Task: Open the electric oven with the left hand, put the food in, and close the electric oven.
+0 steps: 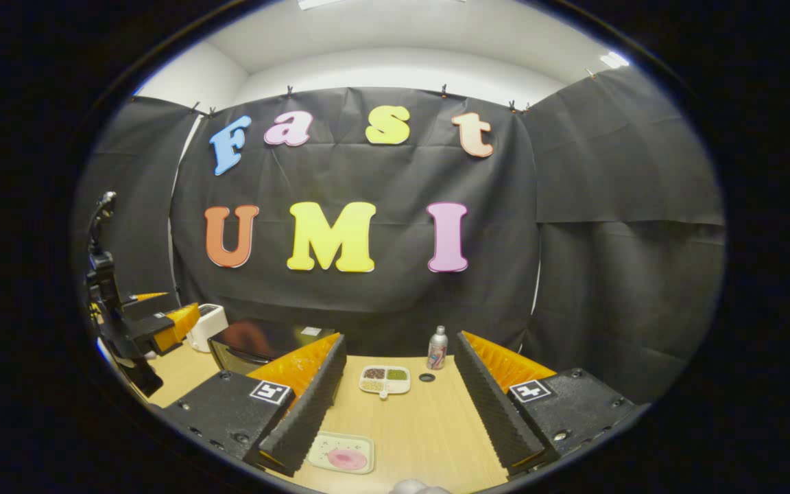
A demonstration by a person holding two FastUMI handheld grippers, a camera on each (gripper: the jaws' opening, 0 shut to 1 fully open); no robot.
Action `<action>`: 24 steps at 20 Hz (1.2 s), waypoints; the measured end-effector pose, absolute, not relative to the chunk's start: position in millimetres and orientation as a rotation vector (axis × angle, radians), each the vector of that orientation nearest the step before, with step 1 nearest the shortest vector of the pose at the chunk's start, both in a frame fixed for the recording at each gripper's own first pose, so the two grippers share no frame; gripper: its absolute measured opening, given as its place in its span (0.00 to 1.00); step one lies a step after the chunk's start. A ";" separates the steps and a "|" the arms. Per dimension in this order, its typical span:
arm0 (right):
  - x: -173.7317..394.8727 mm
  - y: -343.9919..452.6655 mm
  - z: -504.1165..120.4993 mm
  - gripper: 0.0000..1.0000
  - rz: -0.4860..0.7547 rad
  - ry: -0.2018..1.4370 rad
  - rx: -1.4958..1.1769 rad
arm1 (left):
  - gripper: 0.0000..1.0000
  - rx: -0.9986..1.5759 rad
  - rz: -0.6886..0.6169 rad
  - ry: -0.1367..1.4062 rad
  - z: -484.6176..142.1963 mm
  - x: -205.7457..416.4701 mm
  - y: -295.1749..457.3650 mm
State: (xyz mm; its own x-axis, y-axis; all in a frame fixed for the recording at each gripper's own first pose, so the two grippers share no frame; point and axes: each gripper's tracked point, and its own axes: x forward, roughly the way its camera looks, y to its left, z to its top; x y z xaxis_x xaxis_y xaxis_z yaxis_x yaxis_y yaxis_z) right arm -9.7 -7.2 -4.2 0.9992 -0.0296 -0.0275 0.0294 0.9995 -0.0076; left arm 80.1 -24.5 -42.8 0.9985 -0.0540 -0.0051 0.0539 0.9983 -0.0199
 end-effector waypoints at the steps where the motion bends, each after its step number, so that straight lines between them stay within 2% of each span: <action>1: -11.0 -11.0 -4.6 0.96 -0.041 0.031 -0.007 | 0.96 -0.017 -0.054 0.018 -52.4 89.2 -25.0; 7: -22.2 -28.7 -14.5 0.96 -0.102 0.074 -0.007 | 0.97 0.007 -0.069 0.108 -113.4 147.5 -33.1; 8: -22.8 -32.5 -17.1 1.00 -0.117 0.080 -0.006 | 0.97 0.006 -0.067 0.111 -121.0 155.5 -32.3; 9: -24.6 -34.7 -20.6 0.96 -0.126 0.092 -0.005 | 0.96 0.013 -0.064 0.130 -130.6 165.3 -32.8; 12: -26.9 -42.3 -30.7 0.96 -0.156 0.126 -0.006 | 0.97 -0.004 -0.065 0.191 -164.9 187.4 -35.8; 16: -25.1 -44.1 -30.8 0.96 -0.178 0.136 0.013 | 0.97 -0.029 -0.048 0.240 -193.1 206.9 -31.5; 17: -24.0 -43.7 -29.8 1.00 -0.180 0.136 0.012 | 0.96 -0.027 -0.054 0.251 -199.4 212.0 -31.4; 18: -24.4 -43.0 -31.1 0.96 -0.180 0.138 0.008 | 0.96 -0.023 -0.054 0.266 -208.6 215.5 -32.2; 19: -24.7 -42.2 -30.9 1.00 -0.181 0.139 0.003 | 0.96 -0.025 -0.061 0.297 -219.0 216.2 -33.9; 20: -25.3 -42.9 -28.8 0.96 -0.182 0.135 -0.001 | 0.97 -0.039 -0.061 0.268 -216.3 215.8 -33.9; 23: -26.2 -41.8 -28.0 0.96 -0.181 0.132 -0.004 | 0.97 -0.041 -0.061 0.265 -214.6 216.3 -33.7; 24: -25.9 -40.6 -29.5 1.00 -0.177 0.136 0.002 | 0.96 -0.044 -0.060 0.268 -216.5 212.8 -34.0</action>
State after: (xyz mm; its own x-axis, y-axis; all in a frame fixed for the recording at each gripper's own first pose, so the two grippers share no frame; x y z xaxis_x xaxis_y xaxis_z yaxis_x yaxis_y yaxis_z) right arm -25.9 -40.6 -29.5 0.9752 -0.1756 -0.1346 0.1758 0.9844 -0.0101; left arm 212.8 -34.0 -216.5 0.9624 -0.0651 -0.2636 0.0535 0.9973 -0.0510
